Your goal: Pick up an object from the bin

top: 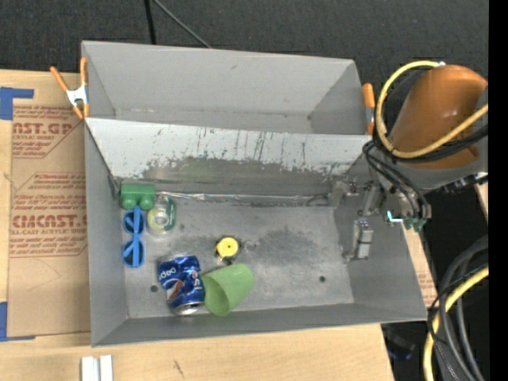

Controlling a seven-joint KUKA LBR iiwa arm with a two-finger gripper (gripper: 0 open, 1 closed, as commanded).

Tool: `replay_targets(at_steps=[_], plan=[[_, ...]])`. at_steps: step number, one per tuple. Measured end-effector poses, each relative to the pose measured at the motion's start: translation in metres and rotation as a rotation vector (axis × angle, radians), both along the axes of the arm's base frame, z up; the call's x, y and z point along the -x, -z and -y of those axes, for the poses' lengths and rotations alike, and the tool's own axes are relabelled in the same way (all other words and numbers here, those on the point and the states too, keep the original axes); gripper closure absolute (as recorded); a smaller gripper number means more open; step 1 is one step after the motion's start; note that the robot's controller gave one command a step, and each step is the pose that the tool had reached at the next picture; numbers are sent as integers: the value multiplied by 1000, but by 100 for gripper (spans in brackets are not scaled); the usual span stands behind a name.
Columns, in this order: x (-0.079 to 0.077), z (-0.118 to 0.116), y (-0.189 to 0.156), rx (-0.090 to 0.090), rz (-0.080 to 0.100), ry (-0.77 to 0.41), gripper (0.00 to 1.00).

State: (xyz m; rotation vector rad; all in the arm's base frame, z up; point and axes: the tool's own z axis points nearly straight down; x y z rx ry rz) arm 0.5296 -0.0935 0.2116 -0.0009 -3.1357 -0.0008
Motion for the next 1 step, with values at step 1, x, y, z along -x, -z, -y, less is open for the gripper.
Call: replay_targets(at_steps=[1], plan=[[36,-112,128,-4,-2,-186,0]])
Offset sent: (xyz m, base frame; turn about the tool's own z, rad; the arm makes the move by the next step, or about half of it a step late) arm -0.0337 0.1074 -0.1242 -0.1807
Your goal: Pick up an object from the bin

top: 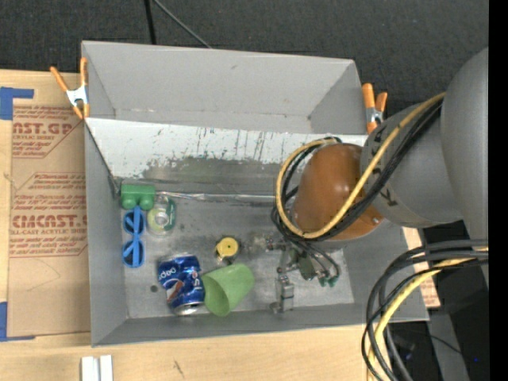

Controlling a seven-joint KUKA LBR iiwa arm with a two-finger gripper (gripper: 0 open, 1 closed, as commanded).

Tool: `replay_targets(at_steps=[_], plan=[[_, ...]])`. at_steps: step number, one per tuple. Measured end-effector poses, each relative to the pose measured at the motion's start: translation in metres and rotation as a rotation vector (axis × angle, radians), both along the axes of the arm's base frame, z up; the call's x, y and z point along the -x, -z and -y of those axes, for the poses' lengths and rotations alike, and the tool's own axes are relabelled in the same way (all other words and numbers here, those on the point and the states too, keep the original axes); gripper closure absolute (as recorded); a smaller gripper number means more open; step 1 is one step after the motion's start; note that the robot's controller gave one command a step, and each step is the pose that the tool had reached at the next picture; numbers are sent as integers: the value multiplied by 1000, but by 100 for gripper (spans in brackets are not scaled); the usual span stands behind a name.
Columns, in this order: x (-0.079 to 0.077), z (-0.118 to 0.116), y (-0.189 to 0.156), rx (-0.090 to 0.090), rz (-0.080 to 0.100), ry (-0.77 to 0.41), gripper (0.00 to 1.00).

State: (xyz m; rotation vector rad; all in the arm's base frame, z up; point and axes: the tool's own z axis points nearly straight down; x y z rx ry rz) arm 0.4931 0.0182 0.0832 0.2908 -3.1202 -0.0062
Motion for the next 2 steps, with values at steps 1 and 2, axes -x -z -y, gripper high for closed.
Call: replay_targets(at_steps=[1,2], plan=[[-54,-28,-81,2,15,270,0],[-4,-26,16,4,7,110,0]])
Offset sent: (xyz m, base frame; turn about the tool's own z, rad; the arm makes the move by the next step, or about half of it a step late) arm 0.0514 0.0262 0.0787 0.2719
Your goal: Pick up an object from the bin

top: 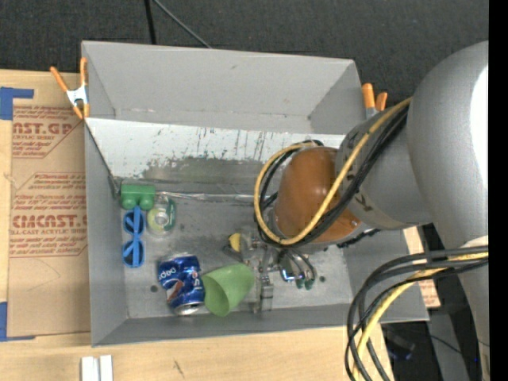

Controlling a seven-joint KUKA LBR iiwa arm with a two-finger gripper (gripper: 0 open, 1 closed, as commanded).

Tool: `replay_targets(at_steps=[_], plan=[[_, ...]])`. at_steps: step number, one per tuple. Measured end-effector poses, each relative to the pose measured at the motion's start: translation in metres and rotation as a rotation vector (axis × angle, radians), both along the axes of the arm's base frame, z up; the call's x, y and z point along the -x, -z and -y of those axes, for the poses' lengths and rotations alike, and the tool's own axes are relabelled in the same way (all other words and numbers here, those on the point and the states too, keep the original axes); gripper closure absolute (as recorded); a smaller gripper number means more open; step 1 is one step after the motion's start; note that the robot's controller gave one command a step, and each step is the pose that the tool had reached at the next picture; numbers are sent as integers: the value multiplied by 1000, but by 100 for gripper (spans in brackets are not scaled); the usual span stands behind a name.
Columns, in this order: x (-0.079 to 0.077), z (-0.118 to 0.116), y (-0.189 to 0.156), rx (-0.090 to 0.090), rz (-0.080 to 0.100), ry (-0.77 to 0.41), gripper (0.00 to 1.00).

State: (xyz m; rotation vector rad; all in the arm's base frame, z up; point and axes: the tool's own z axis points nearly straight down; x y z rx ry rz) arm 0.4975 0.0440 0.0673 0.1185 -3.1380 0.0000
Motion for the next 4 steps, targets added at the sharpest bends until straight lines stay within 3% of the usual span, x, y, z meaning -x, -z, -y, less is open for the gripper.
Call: replay_targets(at_steps=[1,2,3,4], plan=[[-1,0,-2,0,2,0,100],[-24,2,-29,-1,6,4,100],[-23,2,-27,0,2,3,0],[-67,0,-1,0,5,2,0]])
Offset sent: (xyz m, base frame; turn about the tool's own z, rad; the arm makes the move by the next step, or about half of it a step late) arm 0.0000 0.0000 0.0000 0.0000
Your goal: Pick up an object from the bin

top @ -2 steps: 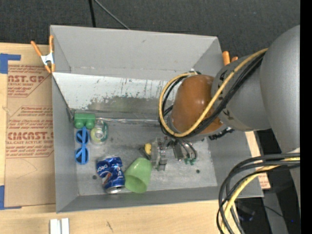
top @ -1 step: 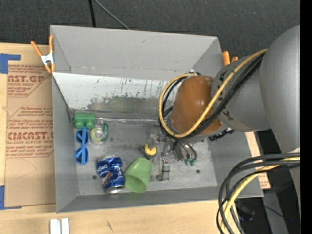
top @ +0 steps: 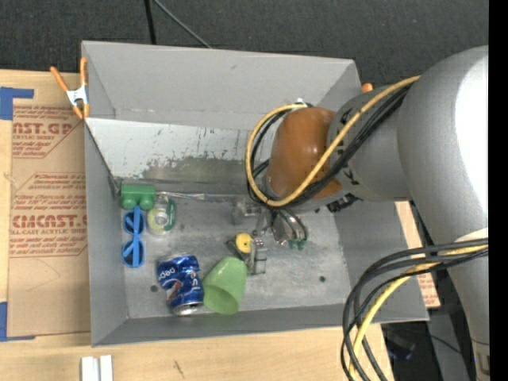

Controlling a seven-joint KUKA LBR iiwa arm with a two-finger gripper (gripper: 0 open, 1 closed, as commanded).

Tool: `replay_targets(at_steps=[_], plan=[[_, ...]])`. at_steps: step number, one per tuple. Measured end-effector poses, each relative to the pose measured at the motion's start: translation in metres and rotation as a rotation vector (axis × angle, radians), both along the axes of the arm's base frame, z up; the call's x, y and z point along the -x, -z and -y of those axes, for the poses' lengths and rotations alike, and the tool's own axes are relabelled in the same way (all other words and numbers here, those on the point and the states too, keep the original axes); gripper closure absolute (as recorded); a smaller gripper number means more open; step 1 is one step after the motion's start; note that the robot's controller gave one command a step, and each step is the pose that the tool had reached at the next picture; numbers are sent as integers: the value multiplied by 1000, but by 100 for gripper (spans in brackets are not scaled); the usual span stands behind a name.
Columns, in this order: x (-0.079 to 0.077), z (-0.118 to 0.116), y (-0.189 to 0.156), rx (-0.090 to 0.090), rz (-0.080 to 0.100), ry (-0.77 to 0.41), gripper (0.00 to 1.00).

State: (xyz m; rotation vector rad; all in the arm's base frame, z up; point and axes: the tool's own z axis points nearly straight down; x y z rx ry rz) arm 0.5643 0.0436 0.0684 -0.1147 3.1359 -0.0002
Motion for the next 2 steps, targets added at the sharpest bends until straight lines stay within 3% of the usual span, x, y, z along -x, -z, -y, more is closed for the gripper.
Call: replay_targets(at_steps=[1,2], plan=[[1,1,-2,1,-2,0,100],[-23,12,-180,0,8,11,100]])
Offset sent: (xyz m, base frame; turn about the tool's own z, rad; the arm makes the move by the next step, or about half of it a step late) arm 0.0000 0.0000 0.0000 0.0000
